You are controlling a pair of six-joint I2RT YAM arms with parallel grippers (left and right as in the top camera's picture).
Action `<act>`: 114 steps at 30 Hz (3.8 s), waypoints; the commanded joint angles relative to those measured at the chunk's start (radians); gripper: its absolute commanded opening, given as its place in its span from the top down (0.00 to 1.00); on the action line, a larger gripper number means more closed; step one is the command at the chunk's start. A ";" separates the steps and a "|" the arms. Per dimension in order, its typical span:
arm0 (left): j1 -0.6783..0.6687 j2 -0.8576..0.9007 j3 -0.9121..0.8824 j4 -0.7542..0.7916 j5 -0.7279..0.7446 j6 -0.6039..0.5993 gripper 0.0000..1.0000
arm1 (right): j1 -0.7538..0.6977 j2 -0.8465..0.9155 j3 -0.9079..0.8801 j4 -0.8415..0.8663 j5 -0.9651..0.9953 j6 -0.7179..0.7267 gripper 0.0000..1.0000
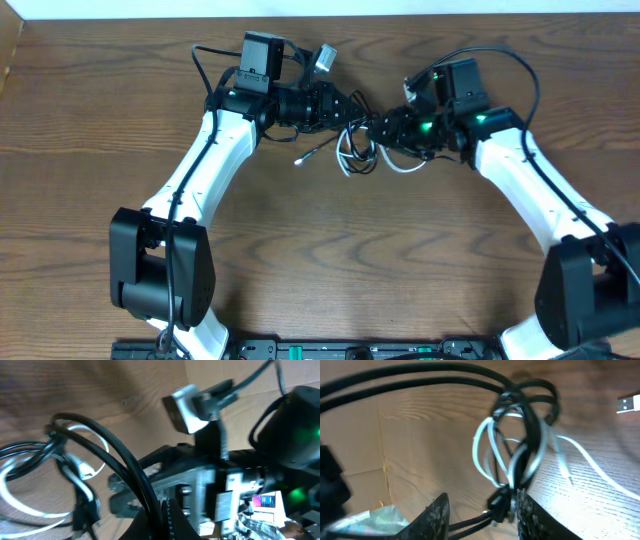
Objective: Untangle cables
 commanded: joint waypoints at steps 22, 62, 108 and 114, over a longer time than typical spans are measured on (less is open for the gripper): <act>0.017 -0.003 0.004 -0.229 -0.446 0.075 0.93 | -0.026 0.129 0.007 0.014 0.181 -0.016 0.99; -0.005 0.030 -0.019 -0.400 -0.514 0.050 0.93 | 0.102 0.127 0.006 0.197 0.076 0.098 0.72; -0.005 0.216 -0.095 -0.376 -0.636 0.043 0.93 | 0.072 0.262 0.007 0.367 -0.131 0.092 0.60; -0.005 0.216 -0.095 -0.357 -0.636 0.043 0.93 | 0.032 0.179 0.007 0.234 -0.027 0.066 0.54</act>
